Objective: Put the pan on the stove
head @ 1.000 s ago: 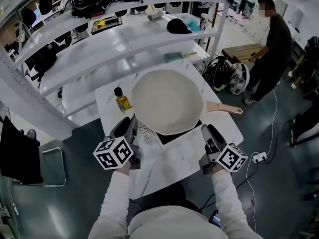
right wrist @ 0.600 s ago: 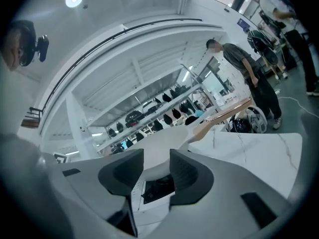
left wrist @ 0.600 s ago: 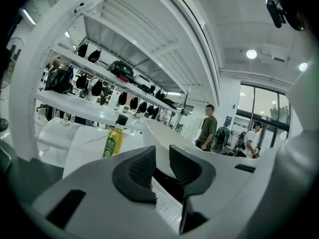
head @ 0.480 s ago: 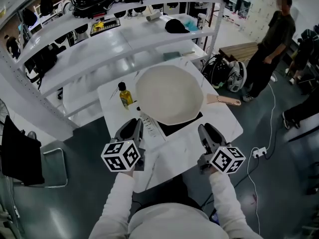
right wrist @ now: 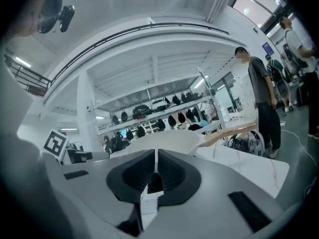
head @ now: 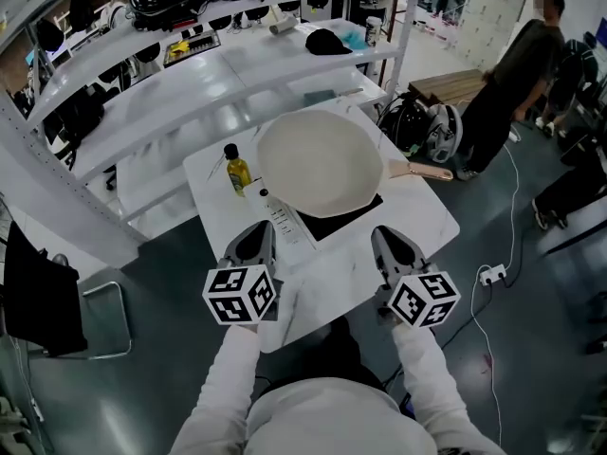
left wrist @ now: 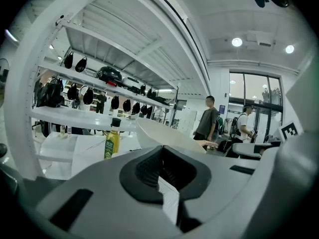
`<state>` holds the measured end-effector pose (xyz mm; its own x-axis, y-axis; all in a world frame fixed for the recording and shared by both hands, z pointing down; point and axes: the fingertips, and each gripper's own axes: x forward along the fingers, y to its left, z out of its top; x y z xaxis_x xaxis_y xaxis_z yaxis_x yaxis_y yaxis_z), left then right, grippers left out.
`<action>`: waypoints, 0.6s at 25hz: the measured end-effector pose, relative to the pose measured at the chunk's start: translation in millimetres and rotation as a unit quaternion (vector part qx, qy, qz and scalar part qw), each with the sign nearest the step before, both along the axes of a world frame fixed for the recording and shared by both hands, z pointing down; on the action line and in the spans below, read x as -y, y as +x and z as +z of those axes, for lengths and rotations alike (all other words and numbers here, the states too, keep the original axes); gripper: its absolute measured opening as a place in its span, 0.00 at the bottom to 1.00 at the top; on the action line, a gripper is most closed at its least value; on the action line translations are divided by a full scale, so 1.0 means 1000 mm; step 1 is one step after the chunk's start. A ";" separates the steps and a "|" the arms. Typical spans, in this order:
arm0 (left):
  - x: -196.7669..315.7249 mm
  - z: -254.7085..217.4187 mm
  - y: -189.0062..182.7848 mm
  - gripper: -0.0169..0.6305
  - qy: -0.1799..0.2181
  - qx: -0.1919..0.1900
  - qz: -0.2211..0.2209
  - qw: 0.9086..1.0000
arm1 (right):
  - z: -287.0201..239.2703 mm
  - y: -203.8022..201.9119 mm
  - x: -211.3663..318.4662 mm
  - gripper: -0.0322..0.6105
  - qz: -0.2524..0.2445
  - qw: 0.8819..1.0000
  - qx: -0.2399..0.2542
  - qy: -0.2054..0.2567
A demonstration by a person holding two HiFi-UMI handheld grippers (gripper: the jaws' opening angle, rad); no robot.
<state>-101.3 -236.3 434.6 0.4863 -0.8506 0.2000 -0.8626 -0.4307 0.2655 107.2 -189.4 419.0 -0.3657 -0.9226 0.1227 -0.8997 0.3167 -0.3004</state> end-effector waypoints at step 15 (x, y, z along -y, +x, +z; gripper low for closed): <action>-0.021 -0.005 0.003 0.05 0.024 0.037 0.018 0.999 | 0.004 -0.001 -0.025 0.09 0.039 0.999 -0.037 0.000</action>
<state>-98.7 -215.0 430.0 0.5018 -0.8423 0.1968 -0.8630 -0.4722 0.1797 106.5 -164.8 423.3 -0.2829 -0.9478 0.1472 -0.9413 0.2449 -0.2324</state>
